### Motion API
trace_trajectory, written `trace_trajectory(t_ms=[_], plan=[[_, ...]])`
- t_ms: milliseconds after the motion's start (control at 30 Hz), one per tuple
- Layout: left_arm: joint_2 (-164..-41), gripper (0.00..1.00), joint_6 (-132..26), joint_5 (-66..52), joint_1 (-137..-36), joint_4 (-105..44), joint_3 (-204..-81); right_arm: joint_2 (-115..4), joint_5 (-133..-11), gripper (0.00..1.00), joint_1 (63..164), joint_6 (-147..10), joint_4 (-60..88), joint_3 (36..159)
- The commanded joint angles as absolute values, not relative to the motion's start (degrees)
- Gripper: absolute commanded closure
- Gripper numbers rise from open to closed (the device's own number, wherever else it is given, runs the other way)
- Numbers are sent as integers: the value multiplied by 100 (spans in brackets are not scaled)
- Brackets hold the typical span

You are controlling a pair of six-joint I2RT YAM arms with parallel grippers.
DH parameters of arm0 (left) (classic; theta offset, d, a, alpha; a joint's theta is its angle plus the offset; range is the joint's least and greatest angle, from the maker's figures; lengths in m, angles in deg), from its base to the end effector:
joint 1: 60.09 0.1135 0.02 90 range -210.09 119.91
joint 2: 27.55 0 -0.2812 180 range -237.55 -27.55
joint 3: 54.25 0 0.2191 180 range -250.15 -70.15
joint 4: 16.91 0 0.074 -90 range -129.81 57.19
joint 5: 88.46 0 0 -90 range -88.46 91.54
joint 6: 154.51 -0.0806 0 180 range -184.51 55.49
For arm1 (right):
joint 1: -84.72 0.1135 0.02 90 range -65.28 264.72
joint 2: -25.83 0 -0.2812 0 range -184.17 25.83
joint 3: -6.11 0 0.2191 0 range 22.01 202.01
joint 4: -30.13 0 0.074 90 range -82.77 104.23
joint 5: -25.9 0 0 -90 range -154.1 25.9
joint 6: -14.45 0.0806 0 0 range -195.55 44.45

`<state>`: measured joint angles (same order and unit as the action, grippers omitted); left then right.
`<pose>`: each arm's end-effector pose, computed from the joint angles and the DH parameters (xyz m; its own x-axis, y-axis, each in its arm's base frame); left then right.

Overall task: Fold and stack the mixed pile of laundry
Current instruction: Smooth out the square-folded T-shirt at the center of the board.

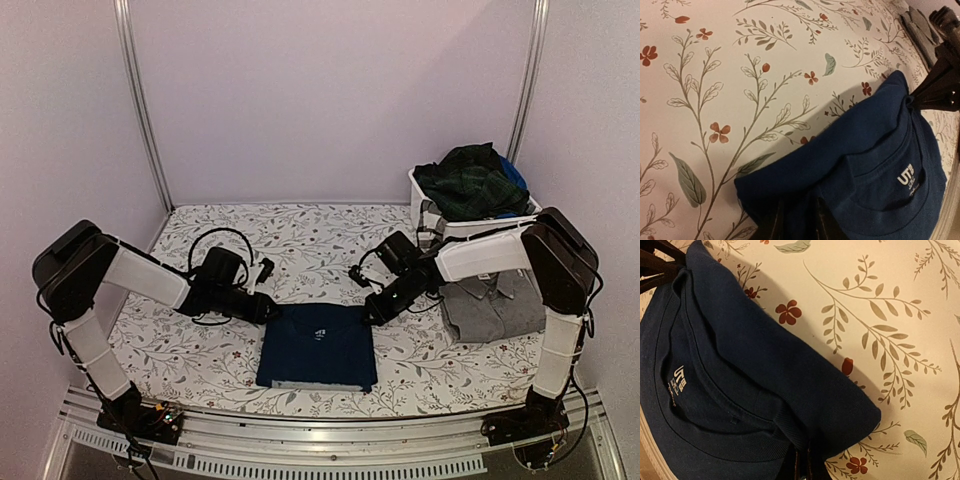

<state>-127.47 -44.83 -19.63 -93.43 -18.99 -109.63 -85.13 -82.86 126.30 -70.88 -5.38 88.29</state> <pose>0.2572 -0.2041 0.1284 -0.8141 0.1597 -0.5583 0.4732 0.7397 -0.4784 0.2654 0.2701 0.1352 -0.7314 -0.5459 -0.4088 -0.6755 0.6623 0.3241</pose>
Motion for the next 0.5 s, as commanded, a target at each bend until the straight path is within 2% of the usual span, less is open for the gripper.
trace_trajectory(t_ms=[0, 67, 200, 467], plan=[[-12616, 86, -4573, -1908, -9449, -1915, -11050, -8562, -8211, 98, 12601, -7153, -754, 8884], [-12395, 94, -4554, -1820, -9448, -2002, -11040, -8457, -8234, 98, 12606, -7140, -814, 8903], [-12030, 100, -4532, -1596, -9447, -2289, -11028, -8175, -8198, 98, 12603, -7109, -912, 8886], [-12048, 100, -4551, -1430, -9437, -2323, -11173, -8093, -8030, 98, 12403, -7217, -953, 9095]])
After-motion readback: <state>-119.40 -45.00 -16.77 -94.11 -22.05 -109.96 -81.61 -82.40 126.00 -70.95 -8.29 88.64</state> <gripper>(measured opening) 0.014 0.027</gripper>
